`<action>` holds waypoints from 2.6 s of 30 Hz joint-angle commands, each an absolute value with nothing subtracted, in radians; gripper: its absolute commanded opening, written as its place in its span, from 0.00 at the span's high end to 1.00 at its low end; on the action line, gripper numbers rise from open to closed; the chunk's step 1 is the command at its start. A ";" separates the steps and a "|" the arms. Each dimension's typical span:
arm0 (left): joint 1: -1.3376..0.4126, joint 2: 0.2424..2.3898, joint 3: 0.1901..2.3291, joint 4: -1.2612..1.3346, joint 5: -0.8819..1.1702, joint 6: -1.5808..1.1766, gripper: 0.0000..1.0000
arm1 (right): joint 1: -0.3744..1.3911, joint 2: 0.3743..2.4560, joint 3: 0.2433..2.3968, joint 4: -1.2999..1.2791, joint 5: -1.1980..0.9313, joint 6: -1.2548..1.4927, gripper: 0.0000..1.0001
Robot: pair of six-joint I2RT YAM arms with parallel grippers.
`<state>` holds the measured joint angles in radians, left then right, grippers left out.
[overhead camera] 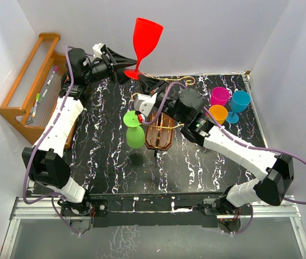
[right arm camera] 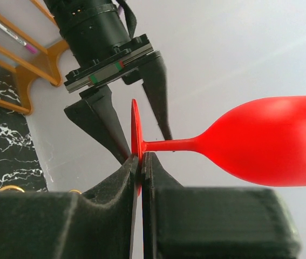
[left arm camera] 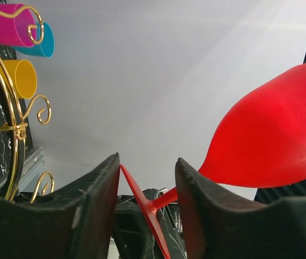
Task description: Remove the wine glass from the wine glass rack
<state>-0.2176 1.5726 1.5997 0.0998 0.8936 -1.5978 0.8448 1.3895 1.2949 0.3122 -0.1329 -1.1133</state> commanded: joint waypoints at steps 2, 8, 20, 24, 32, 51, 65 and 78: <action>-0.217 1.516 1.590 0.185 0.941 -1.647 0.69 | 0.850 1.384 1.280 0.386 -0.083 -1.144 0.92; -0.216 1.515 1.558 0.213 0.945 -1.658 0.98 | 0.857 1.381 1.261 0.388 -0.057 -1.149 0.92; -0.216 1.535 1.637 0.087 0.835 -1.475 1.00 | 0.859 1.204 1.118 0.340 0.112 -1.006 0.60; -0.214 1.571 1.758 -0.042 0.783 -1.342 1.00 | 0.860 1.120 1.085 0.249 0.261 -0.918 0.57; -0.214 1.612 1.994 -0.425 0.599 -0.931 1.00 | 0.681 1.206 1.362 -0.099 0.469 -0.399 0.56; -0.216 1.515 1.983 -0.616 0.344 -0.612 1.00 | 0.259 1.653 2.157 -0.474 -0.991 0.491 0.49; -0.215 1.530 1.985 -0.603 0.368 -0.632 1.00 | 0.362 1.717 2.244 -0.663 -0.845 0.357 0.51; -0.215 1.531 1.977 -0.601 0.390 -0.644 1.00 | 0.440 1.776 2.271 -0.691 -0.658 0.335 0.83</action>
<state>-0.2173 1.5600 1.9766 -0.6151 0.3527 -0.6392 0.4267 1.7889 2.2478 -0.7357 -0.7238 0.3401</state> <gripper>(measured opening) 0.030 0.286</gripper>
